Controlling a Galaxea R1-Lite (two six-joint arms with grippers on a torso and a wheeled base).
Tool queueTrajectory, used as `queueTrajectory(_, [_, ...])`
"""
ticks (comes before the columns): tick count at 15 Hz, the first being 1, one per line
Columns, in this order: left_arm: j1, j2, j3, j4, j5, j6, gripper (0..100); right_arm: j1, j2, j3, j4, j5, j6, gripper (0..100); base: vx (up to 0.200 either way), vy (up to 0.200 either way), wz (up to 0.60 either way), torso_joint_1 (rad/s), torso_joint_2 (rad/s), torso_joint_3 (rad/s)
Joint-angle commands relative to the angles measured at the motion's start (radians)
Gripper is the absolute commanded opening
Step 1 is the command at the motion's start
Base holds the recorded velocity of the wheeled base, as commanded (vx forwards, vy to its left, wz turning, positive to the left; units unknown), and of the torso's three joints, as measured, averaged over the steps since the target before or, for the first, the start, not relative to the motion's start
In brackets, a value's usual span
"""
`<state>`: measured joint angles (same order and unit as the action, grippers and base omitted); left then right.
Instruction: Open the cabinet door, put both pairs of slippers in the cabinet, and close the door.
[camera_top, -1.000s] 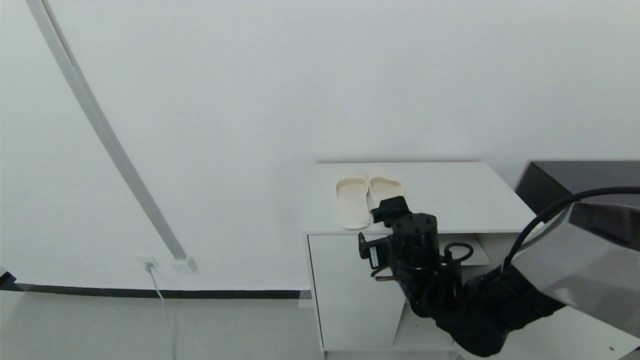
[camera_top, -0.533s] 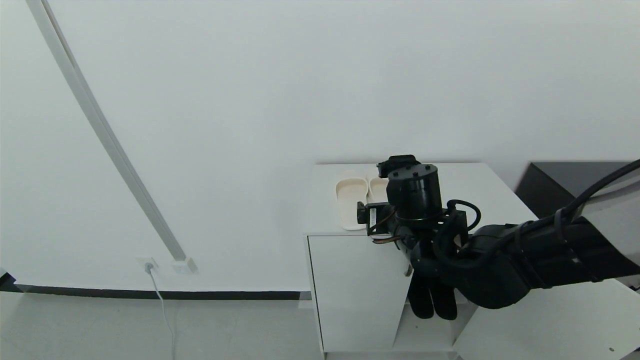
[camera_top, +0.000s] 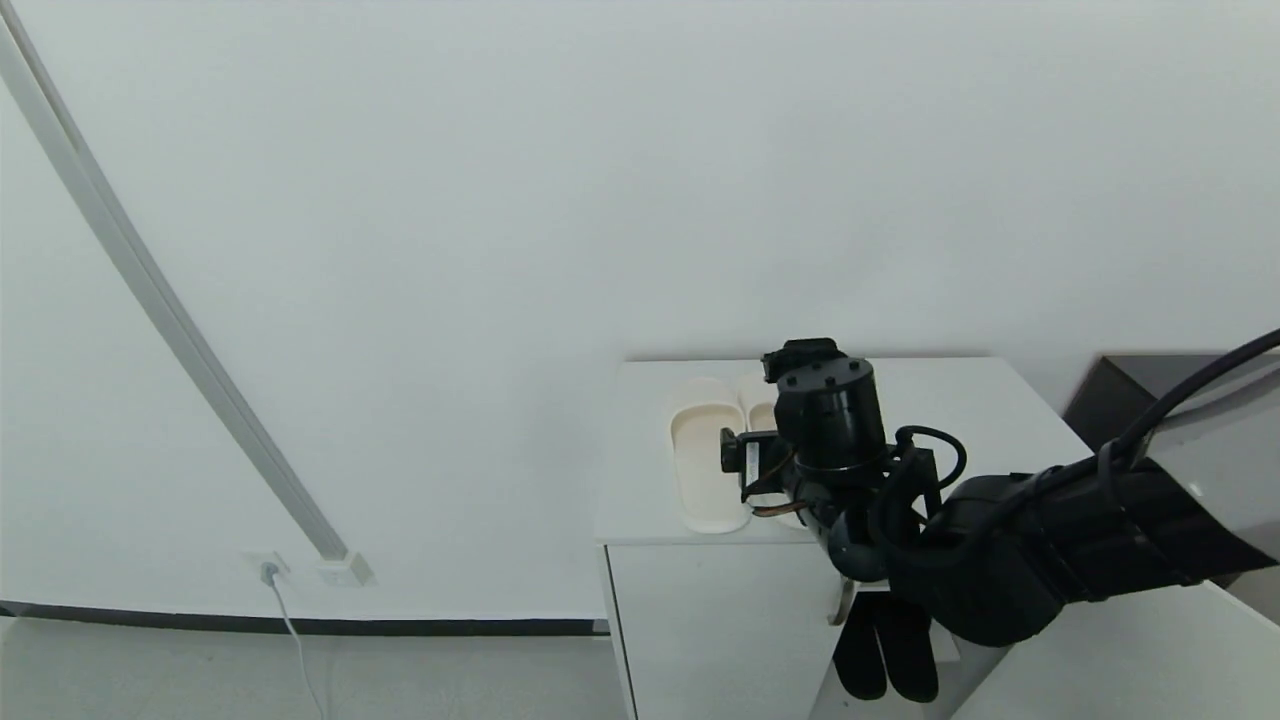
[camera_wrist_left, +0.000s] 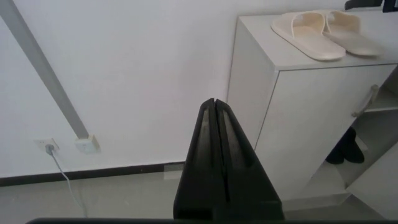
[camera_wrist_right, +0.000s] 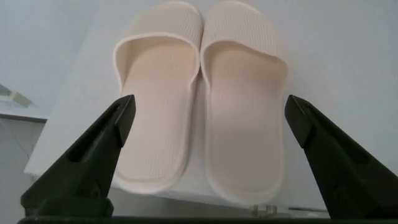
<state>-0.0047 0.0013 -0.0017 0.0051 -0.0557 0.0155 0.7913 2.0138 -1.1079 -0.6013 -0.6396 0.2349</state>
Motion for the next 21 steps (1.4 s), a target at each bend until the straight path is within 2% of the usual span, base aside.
queueTrajectory(1, [0.0, 0.0, 0.0, -0.001, 0.001, 0.0, 0, 0.0, 0.037, 0.048, -0.068, 0.0, -0.008, 100, 0.0, 0.0, 0.0, 0.0, 0.0, 0.0])
queueTrajectory(3, [0.0, 0.0, 0.0, -0.001, 0.001, 0.0, 0, 0.0, 0.091, 0.052, -0.146, 0.001, -0.016, 100, 0.0, 0.0, 0.0, 0.0, 0.0, 0.0])
queueTrajectory(6, [0.0, 0.0, 0.0, -0.001, 0.001, 0.0, 0, -0.003, 0.138, 0.029, -0.152, 0.009, -0.016, 100, 0.0, 0.0, 0.0, 0.0, 0.0, 0.0])
queueTrajectory(15, [0.0, 0.0, 0.0, -0.001, 0.001, 0.0, 0, -0.089, 0.342, -0.256, -0.152, 0.052, -0.069, 100, 0.0, 0.0, 0.0, 0.0, 0.0, 0.0])
queueTrajectory(21, [0.0, 0.0, 0.0, -0.001, 0.001, 0.0, 0, -0.109, 0.413, -0.379, -0.149, 0.052, -0.1, 100, 0.0, 0.0, 0.0, 0.0, 0.0, 0.0])
